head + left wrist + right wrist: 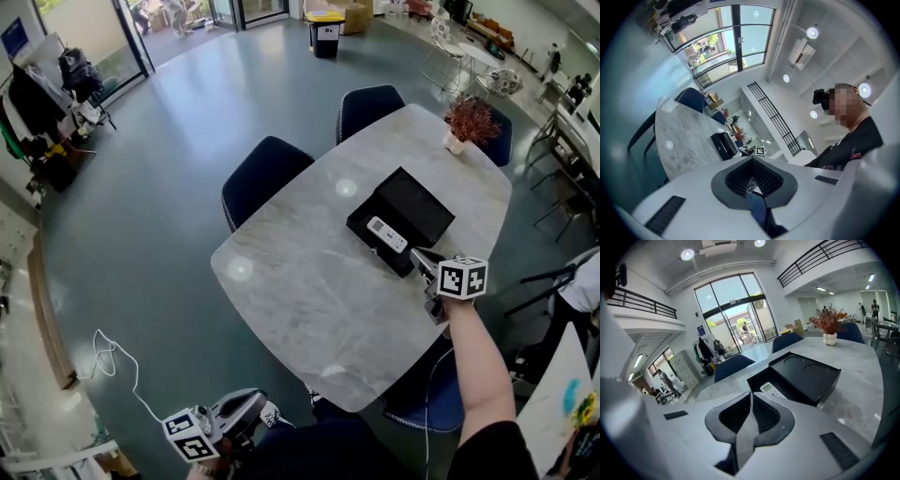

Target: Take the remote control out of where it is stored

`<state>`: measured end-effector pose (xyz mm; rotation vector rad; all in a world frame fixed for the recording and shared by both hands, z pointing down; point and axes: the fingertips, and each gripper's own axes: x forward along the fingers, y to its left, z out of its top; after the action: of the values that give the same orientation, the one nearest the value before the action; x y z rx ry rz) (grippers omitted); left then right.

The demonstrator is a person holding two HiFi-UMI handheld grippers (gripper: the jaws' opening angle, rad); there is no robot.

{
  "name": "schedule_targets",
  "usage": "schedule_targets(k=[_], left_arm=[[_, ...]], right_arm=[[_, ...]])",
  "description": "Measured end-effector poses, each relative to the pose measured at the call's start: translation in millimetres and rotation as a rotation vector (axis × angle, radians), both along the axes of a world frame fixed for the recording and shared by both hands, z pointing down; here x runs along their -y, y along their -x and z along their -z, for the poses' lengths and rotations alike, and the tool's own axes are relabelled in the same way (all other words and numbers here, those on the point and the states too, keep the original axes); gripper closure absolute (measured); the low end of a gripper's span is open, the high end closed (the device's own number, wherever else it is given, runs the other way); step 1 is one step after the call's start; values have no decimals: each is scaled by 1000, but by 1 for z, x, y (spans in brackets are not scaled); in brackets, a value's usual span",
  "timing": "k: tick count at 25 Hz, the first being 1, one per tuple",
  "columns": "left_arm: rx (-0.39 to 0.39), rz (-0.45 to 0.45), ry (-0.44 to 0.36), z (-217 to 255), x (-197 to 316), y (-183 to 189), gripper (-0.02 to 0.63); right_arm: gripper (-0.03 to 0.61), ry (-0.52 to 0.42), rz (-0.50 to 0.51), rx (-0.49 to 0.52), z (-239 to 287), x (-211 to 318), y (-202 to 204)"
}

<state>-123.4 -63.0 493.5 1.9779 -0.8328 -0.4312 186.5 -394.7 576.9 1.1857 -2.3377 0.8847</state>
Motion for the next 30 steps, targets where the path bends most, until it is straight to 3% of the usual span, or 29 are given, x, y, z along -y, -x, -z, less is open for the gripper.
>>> schedule_targets(k=[4, 7, 10, 21, 30], left_arm=[[11, 38, 16, -3, -7, 6, 607], [11, 59, 24, -2, -8, 8, 607], [18, 74, 32, -3, -9, 9, 607], [30, 123, 77, -17, -17, 9, 607], [19, 154, 105, -26, -23, 7, 607]], right_arm=[[566, 72, 61, -27, -22, 18, 9], [565, 96, 90, -116, -35, 35, 7], [517, 113, 119, -211, -44, 49, 5], [465, 215, 254, -405, -90, 71, 11], [449, 224, 292, -534, -110, 84, 9]])
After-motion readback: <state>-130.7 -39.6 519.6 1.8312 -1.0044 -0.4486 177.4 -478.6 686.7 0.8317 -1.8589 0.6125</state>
